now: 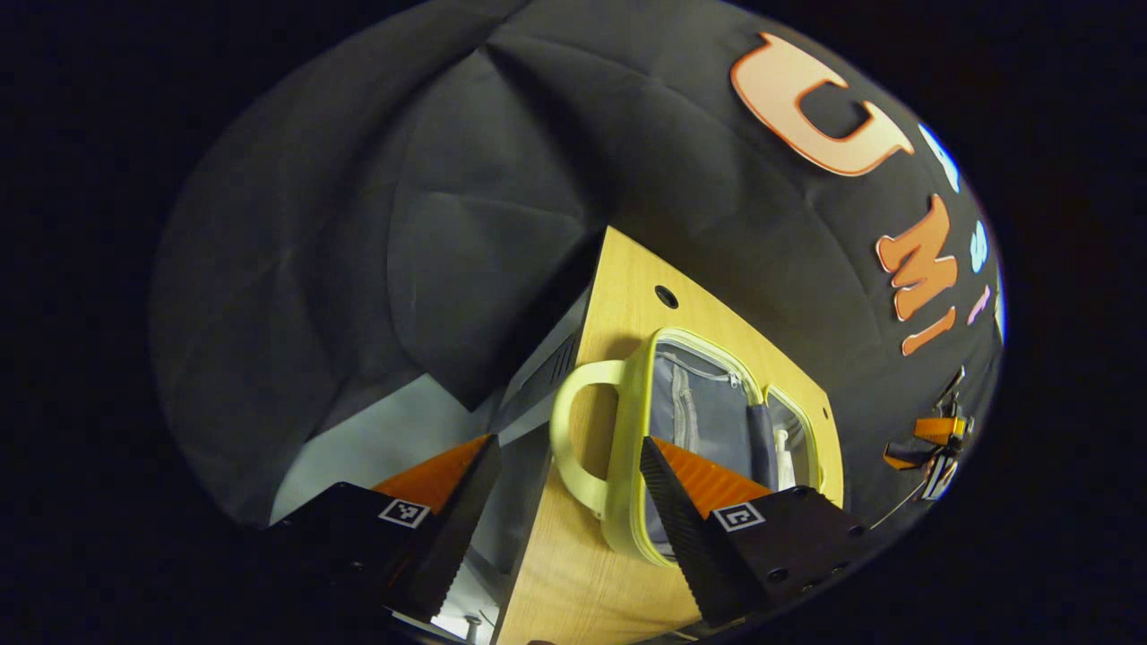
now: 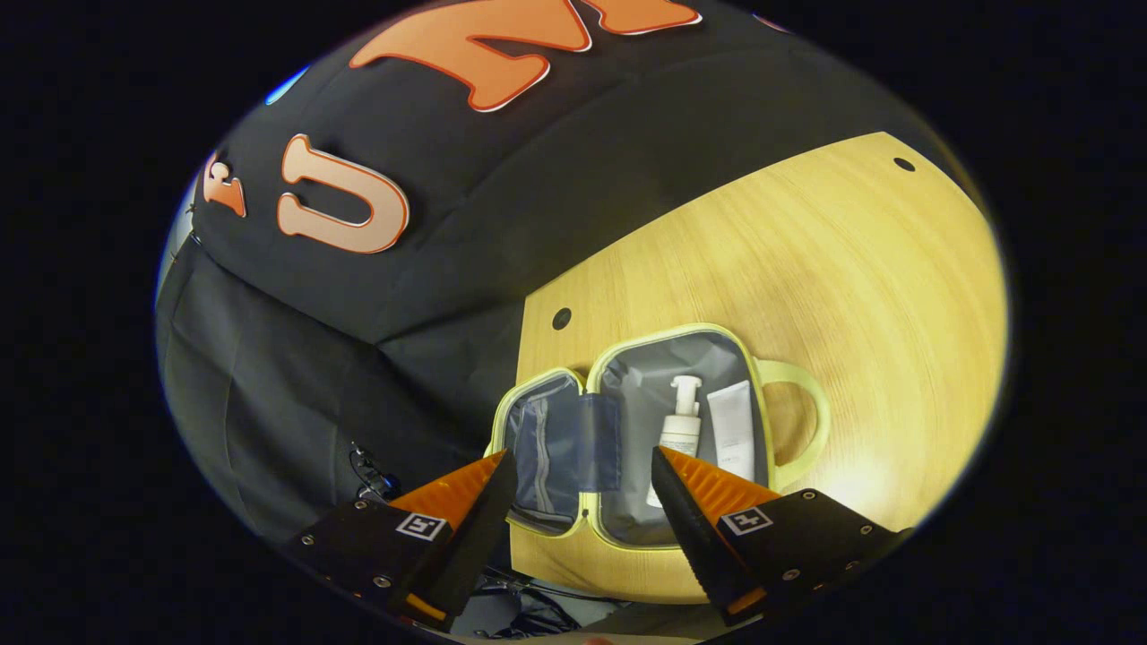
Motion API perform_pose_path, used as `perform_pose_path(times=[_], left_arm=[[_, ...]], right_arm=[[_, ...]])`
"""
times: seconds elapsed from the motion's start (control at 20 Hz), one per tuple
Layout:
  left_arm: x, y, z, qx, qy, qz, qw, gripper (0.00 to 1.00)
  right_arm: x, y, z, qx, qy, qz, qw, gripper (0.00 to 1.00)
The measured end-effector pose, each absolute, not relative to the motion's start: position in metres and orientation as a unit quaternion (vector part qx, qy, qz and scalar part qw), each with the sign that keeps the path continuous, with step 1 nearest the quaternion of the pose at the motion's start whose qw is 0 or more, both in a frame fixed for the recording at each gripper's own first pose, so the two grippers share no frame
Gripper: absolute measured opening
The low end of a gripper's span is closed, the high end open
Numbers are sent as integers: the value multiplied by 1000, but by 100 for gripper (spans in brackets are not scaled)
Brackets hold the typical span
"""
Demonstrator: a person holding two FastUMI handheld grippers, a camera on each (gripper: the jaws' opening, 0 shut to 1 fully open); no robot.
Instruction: First open the suitcase, pack the skin care products into it, and then close the suitcase.
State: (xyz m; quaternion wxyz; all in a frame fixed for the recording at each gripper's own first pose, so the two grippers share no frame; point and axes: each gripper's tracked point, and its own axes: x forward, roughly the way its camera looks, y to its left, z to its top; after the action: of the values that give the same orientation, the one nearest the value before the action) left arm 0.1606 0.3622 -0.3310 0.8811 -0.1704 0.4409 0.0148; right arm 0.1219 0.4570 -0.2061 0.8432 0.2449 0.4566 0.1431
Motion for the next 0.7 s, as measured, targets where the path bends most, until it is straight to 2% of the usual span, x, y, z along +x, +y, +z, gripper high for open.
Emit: perform_pose_path(times=[0.3, 0.55, 0.7], left_arm=[[179, 359, -361, -250, 428, 4, 869, 99], [192, 350, -375, -278, 424, -5, 862, 94], [198, 353, -383, -291, 426, 11, 857, 42]], right_arm=[[110, 433, -198, 246, 455, 109, 849, 95], [102, 419, -194, 249, 457, 95, 848, 96], [99, 412, -193, 252, 457, 92, 848, 96]])
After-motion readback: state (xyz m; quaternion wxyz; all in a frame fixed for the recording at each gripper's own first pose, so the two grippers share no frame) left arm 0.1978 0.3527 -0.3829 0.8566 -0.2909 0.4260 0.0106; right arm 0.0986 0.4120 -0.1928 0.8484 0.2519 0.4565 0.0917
